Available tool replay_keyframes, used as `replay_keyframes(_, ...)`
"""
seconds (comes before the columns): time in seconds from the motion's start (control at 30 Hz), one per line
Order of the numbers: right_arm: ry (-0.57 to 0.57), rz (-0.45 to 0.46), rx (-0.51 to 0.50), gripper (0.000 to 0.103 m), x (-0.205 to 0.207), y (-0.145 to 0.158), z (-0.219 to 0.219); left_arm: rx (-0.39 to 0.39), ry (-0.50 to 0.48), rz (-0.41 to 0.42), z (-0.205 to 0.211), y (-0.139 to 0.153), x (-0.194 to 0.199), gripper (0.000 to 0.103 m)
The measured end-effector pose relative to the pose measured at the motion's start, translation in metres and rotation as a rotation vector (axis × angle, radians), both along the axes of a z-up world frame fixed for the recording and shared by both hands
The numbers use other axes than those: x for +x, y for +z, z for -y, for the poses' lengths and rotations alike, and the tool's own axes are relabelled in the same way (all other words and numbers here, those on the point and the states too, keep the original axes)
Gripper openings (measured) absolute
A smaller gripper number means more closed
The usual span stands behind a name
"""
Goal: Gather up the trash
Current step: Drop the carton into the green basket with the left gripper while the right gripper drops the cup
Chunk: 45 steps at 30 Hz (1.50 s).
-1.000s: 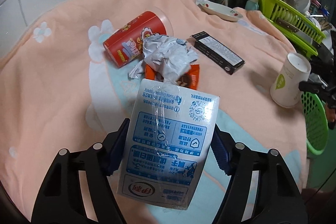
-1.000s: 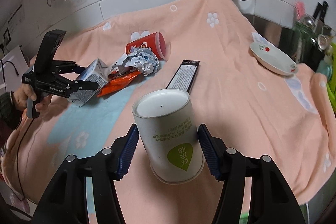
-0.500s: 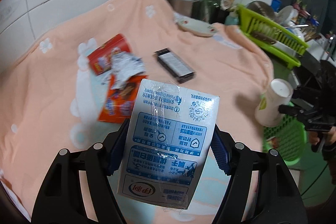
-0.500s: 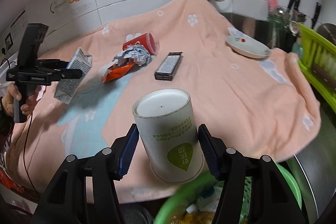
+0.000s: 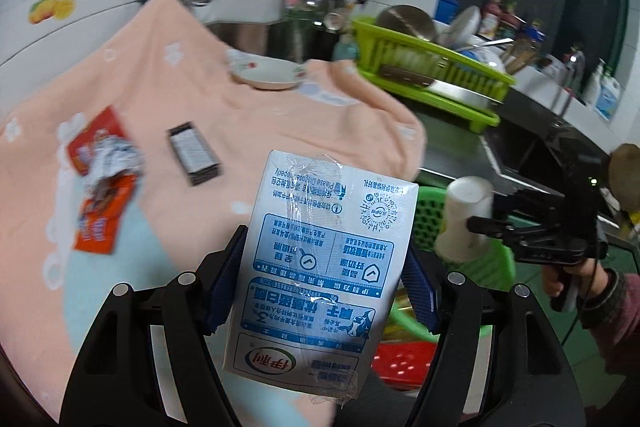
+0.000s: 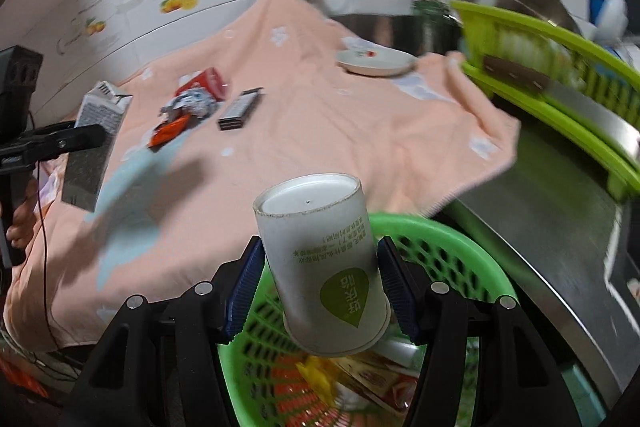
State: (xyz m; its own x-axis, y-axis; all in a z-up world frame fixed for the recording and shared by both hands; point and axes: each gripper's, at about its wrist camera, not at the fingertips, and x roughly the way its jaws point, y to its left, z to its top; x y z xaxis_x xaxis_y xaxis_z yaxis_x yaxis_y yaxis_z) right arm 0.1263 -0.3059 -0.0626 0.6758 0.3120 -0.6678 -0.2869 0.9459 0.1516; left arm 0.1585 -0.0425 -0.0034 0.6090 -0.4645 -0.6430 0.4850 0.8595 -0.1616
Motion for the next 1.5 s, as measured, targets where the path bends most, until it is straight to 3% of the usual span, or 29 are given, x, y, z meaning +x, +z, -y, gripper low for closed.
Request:
replay_keyframes(0.4, -0.109, -0.009, -0.001, 0.057, -0.019, -0.012, 0.049, -0.03, -0.122, -0.064, 0.078, -0.022, -0.006, 0.07)
replay_keyframes(0.87, -0.148, 0.023, 0.015, 0.074, -0.037, -0.007, 0.075, -0.024, -0.173, -0.179, 0.132, -0.055, -0.005, 0.071)
replay_keyframes(1.1, -0.142, 0.029, 0.015, 0.075, -0.043, -0.008, 0.076, -0.022, -0.201, -0.223, 0.149, -0.067, -0.008, 0.077)
replay_keyframes(1.5, -0.1, 0.033, 0.013, 0.076, -0.036, -0.004, 0.061, 0.006, -0.15, -0.174, 0.121, -0.053, -0.007, 0.08)
